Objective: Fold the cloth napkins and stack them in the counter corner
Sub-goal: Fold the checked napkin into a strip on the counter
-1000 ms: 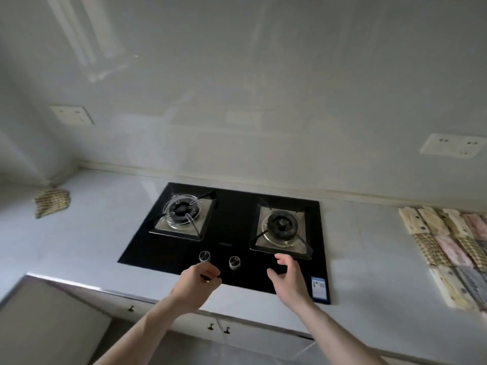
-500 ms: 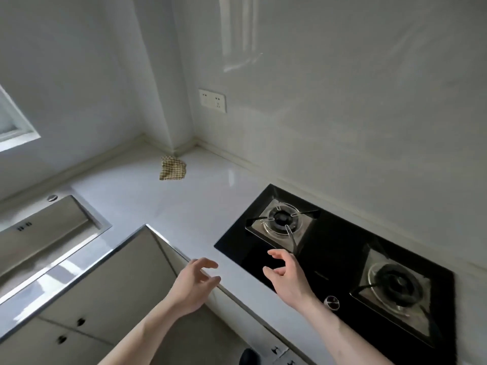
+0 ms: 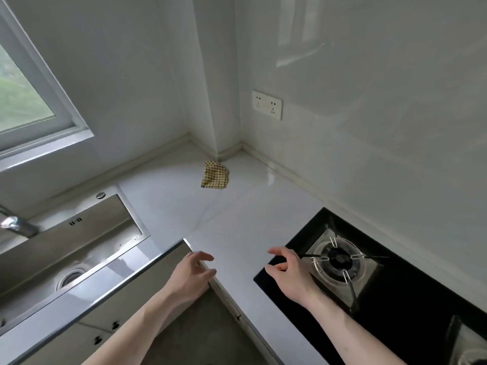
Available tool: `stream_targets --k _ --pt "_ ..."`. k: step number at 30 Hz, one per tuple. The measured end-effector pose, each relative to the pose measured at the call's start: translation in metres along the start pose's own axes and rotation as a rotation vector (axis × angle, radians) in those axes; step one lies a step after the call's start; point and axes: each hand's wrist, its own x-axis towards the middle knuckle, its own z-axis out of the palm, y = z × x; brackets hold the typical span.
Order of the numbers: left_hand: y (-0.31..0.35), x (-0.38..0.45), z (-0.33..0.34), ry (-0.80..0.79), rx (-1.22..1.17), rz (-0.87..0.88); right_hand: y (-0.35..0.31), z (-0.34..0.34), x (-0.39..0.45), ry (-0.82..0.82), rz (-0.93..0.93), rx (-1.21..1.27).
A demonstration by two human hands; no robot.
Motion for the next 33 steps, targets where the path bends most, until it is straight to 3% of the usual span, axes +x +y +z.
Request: stream_targets --k 6,13,21,29,33 --pt "-0.010 0.072 -0.026 -0.088 0.044 -0.018 -0.014 0.004 0.039 -0.021 0.045 -0.073" --pt "-0.022 0.208 -0.060 -0.208 0.196 0.057 -0.017 0.040 0.103 0.133 0.157 0.011" --pt "-0.042 0.366 -0.096 -0.316 0.496 0.129 -0.072 0.096 0.168 0.261 0.276 0.069" --pt "-0.033 0.449 -0.092 -0.440 0.688 0.153 -0.087 0.122 0.173 0.426 0.351 0.127" --pt "-0.035 0.467 -0.089 -0.473 0.675 0.136 -0.085 0.127 0.163 0.481 0.392 0.143"
